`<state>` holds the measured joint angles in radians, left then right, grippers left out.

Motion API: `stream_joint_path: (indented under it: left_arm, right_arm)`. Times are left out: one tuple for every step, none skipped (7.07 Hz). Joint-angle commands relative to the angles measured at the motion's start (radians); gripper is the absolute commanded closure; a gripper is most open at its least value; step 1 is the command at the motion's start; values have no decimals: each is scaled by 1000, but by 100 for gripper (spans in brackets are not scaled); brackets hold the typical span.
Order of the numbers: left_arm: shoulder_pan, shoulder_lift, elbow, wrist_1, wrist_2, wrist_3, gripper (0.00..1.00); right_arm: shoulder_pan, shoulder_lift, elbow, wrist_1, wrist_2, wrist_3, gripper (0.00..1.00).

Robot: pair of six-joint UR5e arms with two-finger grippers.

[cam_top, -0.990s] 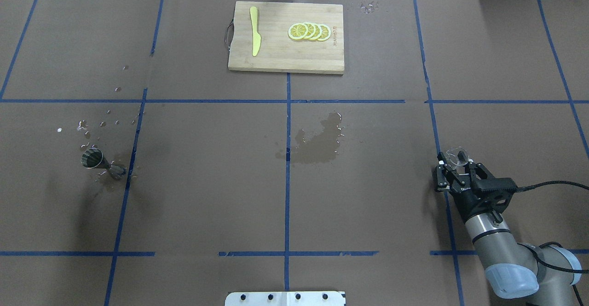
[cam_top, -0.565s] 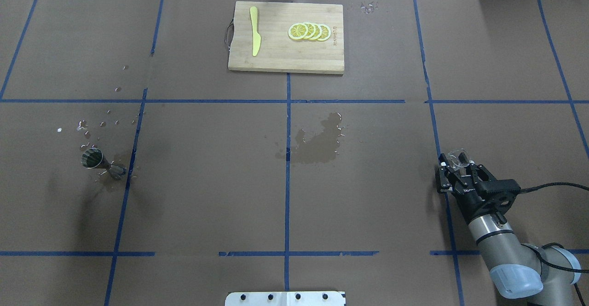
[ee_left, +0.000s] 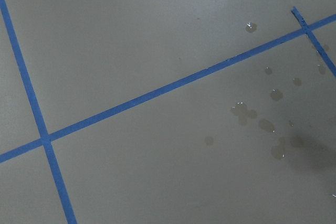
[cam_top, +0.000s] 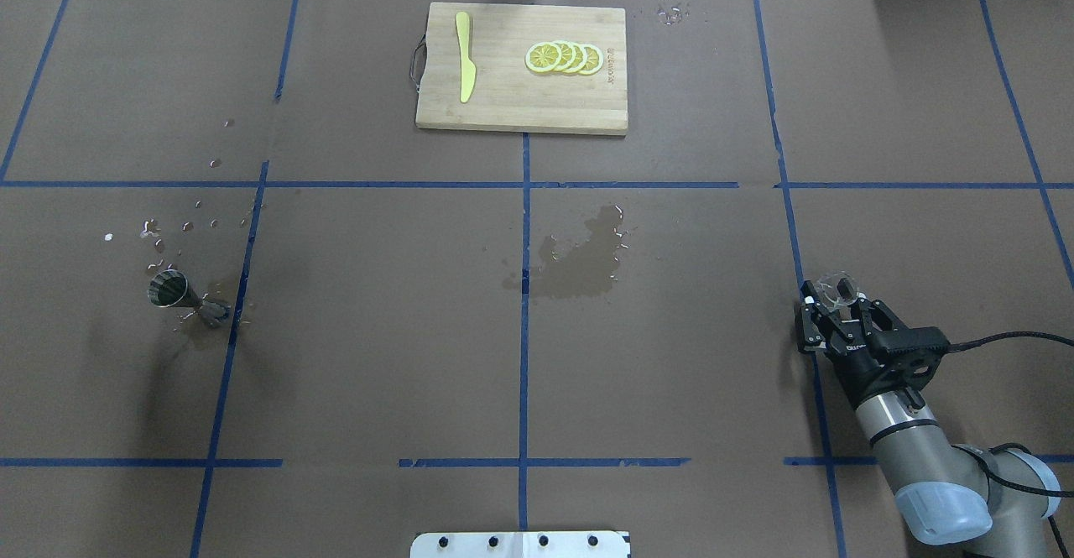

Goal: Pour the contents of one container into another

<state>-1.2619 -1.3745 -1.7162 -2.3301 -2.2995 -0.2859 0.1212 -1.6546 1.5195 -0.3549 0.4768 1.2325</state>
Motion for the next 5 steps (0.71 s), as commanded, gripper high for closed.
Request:
stream_joint_path:
  left_arm:
    - [-1,0,-2,0,0,-10,0]
    - [-1,0,1,0,2,-15,0]
    - [-1,2,1,0,2,-15,0]
    - [-1,0,1,0,2,-16,0]
    - [-1,0,1,0,2,-16,0]
  right_arm:
    - [0,-2,4,1,6,-2,32]
    - [-3,-2,4,1,6,-4,28]
    - [-5,-2,4,1,6,-4,27]
    - [-5,-4,8,2,8,-21,17]
    - [-3,-7,23,2,17,-48,0]
